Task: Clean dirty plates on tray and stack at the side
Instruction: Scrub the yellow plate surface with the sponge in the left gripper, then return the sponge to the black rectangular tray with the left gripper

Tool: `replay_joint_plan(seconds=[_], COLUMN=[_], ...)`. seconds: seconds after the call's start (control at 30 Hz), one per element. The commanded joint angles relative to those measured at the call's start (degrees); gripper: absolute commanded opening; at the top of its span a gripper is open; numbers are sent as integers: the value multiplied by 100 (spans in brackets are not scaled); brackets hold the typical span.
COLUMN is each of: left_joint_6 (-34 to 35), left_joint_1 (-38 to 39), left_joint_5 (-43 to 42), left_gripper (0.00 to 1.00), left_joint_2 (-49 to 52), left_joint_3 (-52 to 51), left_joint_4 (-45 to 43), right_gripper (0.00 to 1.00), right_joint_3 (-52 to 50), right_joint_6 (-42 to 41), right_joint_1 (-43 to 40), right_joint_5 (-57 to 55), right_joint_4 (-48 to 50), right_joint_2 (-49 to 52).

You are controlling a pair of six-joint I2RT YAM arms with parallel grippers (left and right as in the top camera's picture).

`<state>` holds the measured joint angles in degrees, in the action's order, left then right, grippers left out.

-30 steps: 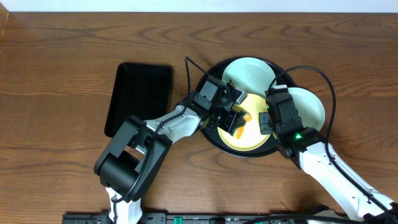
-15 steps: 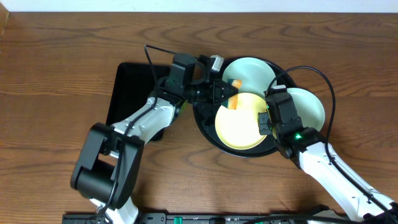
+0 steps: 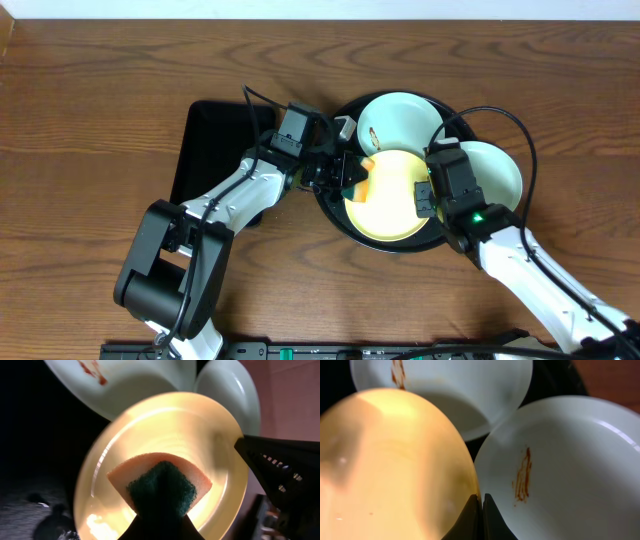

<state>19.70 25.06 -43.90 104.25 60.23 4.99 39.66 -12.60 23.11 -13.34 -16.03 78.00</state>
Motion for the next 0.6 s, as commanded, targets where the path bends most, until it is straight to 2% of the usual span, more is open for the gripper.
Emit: replay_joint_plan(seconds=[0.0, 0.2, 0.4, 0.57], left_joint_6=[-435, -575, -953, -1248], left_joint_1=[-33, -402, -1528, -2197], left_joint_5=[529, 1392, 2138, 3169], left_gripper=[7, 8, 7, 8], left_joint_2=[-50, -501, -1268, -1226], left_joint_3=[44, 76, 76, 74], left_joint_4=[13, 105, 439, 907], right_gripper=[1, 1, 1, 1], right_joint_3=[66, 66, 66, 66], right_joint_6=[-111, -109, -109, -109], right_joint_1=[48, 48, 48, 48], right_joint_5=[28, 28, 28, 28], right_joint_4=[48, 146, 146, 146], right_joint_2=[299, 415, 415, 415])
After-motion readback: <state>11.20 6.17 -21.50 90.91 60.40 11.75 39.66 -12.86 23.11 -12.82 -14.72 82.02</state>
